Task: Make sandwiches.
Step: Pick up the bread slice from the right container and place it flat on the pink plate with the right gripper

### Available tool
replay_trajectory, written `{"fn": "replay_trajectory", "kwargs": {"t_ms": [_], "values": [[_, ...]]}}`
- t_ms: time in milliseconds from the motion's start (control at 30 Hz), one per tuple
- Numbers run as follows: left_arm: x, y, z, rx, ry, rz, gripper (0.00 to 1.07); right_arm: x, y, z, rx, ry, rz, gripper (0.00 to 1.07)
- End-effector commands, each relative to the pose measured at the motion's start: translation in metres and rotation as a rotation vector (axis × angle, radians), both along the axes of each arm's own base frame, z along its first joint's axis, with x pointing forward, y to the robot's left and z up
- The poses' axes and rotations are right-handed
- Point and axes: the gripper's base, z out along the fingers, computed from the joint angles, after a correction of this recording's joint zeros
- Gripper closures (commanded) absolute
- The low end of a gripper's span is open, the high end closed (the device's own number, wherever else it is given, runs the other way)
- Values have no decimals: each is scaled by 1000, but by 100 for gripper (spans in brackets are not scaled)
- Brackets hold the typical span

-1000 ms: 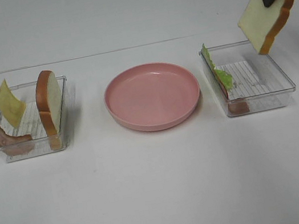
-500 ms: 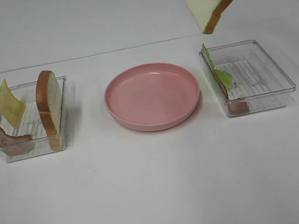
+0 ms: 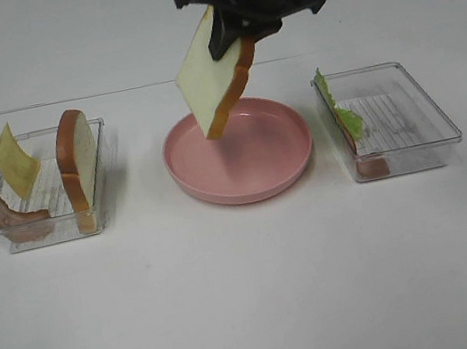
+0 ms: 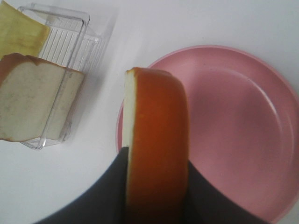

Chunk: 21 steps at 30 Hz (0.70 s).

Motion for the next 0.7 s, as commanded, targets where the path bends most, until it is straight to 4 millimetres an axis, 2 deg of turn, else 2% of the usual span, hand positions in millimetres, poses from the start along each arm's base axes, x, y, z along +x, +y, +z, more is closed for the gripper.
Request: {"fn": "replay_trajectory", "kwargs": {"t_ms": [33,133,200,300,700], "values": [[-1,0,0,-4,-19,-1,7,8,12,-27,5,17,-13,107],[-1,0,0,-4,-19,-1,7,10,13,-34,6,26,-18,107],[-1,0,0,-4,-19,-1,7,15,15,-59,-7,56,-29,107],[-1,0,0,-4,-19,-1,7,19,16,-70,-10,54,-37,107],[-1,0,0,-4,-19,-1,7,26,18,-93,-14,49,-54,107]]}}
